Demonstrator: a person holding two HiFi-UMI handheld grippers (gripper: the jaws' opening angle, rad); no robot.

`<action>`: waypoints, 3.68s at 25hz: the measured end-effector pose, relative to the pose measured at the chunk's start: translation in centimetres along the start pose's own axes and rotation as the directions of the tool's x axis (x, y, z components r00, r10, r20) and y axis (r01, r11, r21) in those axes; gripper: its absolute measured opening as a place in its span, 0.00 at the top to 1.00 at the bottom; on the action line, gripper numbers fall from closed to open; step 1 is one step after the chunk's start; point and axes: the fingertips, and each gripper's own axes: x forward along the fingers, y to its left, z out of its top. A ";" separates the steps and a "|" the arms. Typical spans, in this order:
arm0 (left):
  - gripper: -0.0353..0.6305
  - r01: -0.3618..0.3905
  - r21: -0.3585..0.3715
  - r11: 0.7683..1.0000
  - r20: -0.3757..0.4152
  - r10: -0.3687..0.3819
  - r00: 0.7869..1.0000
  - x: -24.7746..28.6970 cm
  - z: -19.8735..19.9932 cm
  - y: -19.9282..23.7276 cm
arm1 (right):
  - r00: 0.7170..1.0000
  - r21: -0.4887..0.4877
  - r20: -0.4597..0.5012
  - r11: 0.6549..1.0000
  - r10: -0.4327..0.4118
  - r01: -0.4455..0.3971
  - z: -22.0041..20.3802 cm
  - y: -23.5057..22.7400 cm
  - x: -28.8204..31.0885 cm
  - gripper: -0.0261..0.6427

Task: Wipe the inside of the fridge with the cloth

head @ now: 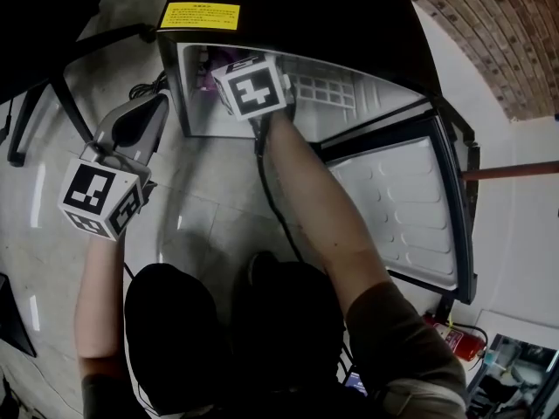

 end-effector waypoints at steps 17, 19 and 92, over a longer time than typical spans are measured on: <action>0.92 0.184 -0.014 0.983 -0.013 -0.184 0.983 5.3 -0.7 -7.6 | 0.918 0.127 -0.237 0.926 -0.318 0.354 -10.1 -15.0 -8.1 0.85; 0.92 0.193 -0.013 0.981 -0.007 -0.193 0.981 5.5 -0.6 -8.1 | 0.900 0.165 -0.254 0.902 -0.353 0.400 -11.0 -16.1 -9.0 0.85; 0.92 0.139 -0.036 0.990 -0.144 -0.142 0.979 2.4 -15.8 -2.8 | 0.974 0.191 -0.002 0.956 0.227 -0.223 -14.4 6.8 11.3 0.84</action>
